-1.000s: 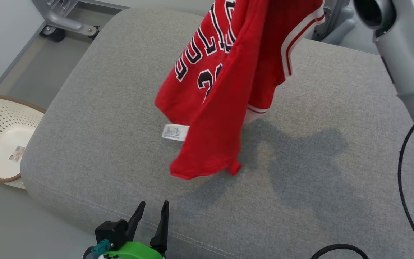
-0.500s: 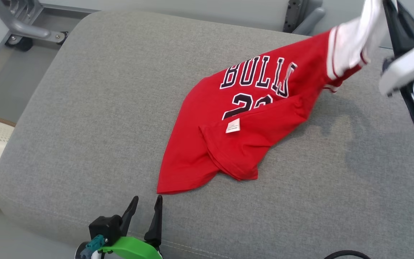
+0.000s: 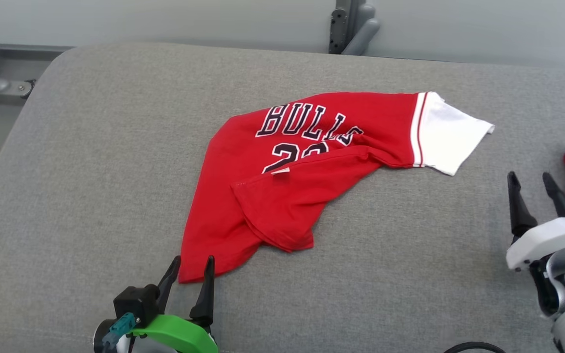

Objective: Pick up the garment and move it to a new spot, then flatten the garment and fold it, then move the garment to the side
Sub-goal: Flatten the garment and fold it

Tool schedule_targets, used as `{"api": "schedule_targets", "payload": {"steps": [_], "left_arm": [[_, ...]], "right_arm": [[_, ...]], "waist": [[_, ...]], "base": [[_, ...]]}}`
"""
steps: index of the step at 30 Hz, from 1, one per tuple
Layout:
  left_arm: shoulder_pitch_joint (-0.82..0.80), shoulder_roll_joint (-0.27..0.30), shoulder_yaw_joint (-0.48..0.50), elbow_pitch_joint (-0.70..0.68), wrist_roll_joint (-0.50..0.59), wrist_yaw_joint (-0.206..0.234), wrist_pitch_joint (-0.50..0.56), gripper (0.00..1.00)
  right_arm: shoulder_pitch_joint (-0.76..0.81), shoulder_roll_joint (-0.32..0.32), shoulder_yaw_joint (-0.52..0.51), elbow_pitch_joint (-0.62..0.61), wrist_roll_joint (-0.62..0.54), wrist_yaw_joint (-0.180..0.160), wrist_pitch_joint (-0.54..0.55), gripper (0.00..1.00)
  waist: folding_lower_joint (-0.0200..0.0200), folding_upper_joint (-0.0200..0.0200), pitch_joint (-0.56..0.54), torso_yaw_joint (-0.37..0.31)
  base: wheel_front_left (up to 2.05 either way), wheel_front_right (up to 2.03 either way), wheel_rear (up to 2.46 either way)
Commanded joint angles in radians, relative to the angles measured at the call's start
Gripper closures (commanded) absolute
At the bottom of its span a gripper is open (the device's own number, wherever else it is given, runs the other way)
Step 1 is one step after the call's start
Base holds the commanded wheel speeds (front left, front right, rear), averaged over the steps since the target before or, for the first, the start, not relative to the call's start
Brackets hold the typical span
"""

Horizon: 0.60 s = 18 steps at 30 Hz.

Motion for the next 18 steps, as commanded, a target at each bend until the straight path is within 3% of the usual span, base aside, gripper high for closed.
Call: {"api": "schedule_targets", "payload": {"steps": [1,7,13,18], "left_arm": [[-0.014,0.003,0.005,-0.001,0.009,-0.004,0.0,0.0],[-0.053,0.003,0.036,0.041,0.045,0.003,0.0,0.0],[-0.11,0.003,0.11,0.155,0.103,0.084,0.0,0.0],[-0.128,0.003,0.138,0.251,0.091,0.123,0.0,0.0]], "right_arm": [[0.035,0.026,-0.01,-0.024,-0.015,-0.001,-0.002,0.0],[0.1,0.098,-0.029,-0.108,-0.043,-0.001,-0.003,0.0],[0.097,0.139,-0.05,-0.16,-0.049,-0.001,-0.002,0.0],[0.104,0.142,-0.052,-0.177,-0.063,-0.001,-0.002,0.0]], "waist": [[0.0,-0.0001,-0.033,-0.053],[0.0,-0.0001,-0.017,-0.121],[0.0,-0.0001,0.023,-0.186],[0.0,-0.0001,0.036,-0.203]], "base": [[0.0,0.0,0.0],[0.0,0.0,0.0],[0.0,0.0,0.0],[0.0,0.0,0.0]]}}
